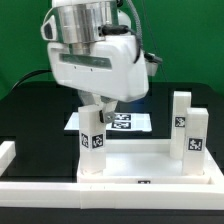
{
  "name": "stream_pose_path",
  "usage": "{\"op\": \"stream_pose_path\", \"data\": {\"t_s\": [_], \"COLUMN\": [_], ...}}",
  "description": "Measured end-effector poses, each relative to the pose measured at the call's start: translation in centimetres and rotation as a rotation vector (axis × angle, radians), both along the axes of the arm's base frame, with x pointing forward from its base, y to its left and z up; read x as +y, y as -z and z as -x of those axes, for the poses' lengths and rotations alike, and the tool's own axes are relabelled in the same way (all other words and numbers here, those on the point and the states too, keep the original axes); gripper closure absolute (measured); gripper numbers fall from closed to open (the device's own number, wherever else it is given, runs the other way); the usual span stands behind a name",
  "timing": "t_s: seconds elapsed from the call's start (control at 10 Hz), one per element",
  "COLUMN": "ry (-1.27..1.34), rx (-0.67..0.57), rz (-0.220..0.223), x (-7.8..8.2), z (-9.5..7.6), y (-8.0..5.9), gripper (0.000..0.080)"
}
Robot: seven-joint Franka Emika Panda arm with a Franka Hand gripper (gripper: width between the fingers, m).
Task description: Assemble desk
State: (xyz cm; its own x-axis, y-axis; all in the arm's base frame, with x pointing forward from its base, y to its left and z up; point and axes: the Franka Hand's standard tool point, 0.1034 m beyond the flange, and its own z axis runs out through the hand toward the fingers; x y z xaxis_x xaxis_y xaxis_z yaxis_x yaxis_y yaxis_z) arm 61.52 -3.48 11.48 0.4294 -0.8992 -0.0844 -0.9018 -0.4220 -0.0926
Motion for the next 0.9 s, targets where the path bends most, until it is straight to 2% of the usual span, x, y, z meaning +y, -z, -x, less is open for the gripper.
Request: {"op": "stream_pose_path", "data": {"t_s": [0.2, 0.5, 0.6, 0.7, 0.8, 0.9], "ry": [0.263, 0.295, 0.234, 0.074, -0.101, -0.292], "rx": [-0.017, -0.012, -0.020, -0.044, -0.071, -0.096], "rz": [-0.064, -0.067, -0.061, -0.044, -0.028, -0.013], "x": [-0.34, -0.21, -0.28, -0.57, -0.96, -1.16], "z": [-0.49, -0.46, -0.45, -0.59, -0.68, -0.63], "y": [-0.03, 0.01, 0.01, -0.14, -0.23, -0.15], "gripper": [0.0512, 0.0476, 0.0272, 0.0272, 0.0174, 0.0155]}}
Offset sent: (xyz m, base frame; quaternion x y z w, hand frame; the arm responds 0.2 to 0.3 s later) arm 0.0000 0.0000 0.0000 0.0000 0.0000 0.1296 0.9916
